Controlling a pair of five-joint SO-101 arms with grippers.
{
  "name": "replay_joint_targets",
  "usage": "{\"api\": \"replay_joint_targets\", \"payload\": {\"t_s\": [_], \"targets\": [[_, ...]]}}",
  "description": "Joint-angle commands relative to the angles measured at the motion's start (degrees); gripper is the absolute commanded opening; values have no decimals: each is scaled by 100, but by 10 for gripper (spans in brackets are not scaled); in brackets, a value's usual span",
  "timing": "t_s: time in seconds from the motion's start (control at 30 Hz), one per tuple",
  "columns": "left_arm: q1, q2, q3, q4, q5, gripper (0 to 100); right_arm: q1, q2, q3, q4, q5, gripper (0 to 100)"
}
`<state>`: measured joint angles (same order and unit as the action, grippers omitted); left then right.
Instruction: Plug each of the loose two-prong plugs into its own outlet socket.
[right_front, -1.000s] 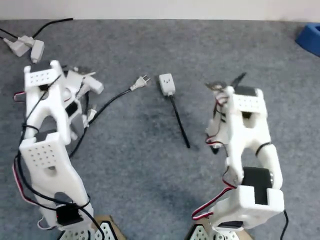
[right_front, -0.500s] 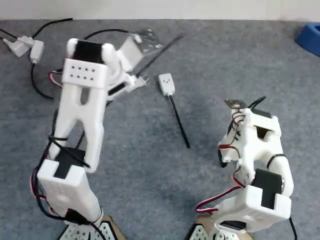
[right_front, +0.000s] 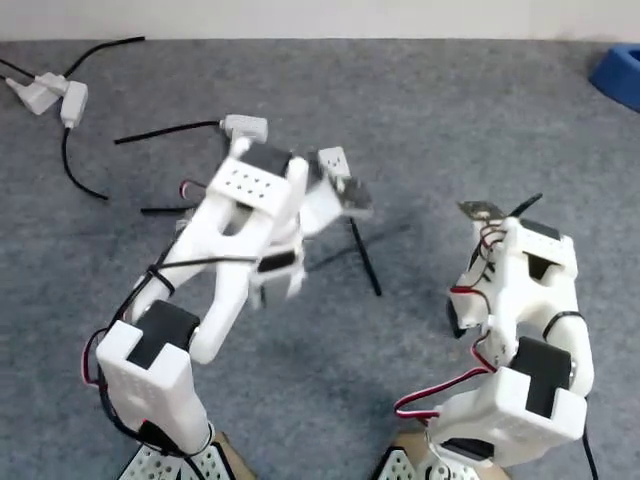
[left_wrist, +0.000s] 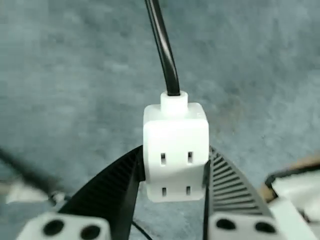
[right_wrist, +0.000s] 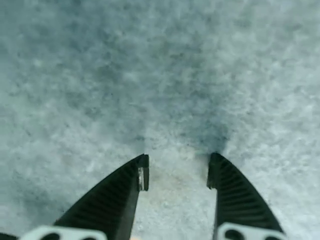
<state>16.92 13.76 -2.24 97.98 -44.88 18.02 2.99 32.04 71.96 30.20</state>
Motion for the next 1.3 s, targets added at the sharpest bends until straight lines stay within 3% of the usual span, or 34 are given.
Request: {"api": "replay_joint_targets", "payload": {"t_s": [0.0, 0.27, 0.47, 1.03, 1.27], "targets": [[66, -338, 1068, -440, -695, 101, 224, -514, -453, 514, 211, 214], [57, -277, 1455, -809, -1125, 111, -523, -1727, -637, 1481, 343, 214], [-66, -277, 1736, -774, -1371, 150, -910, -2079, -673, 1596, 343, 214], [-453, -277, 1895, -774, -1925, 155, -1112, -2088, -690, 1763, 334, 214], [-453, -277, 1895, -774, -1960, 327, -1112, -2088, -681, 1763, 334, 214]]}}
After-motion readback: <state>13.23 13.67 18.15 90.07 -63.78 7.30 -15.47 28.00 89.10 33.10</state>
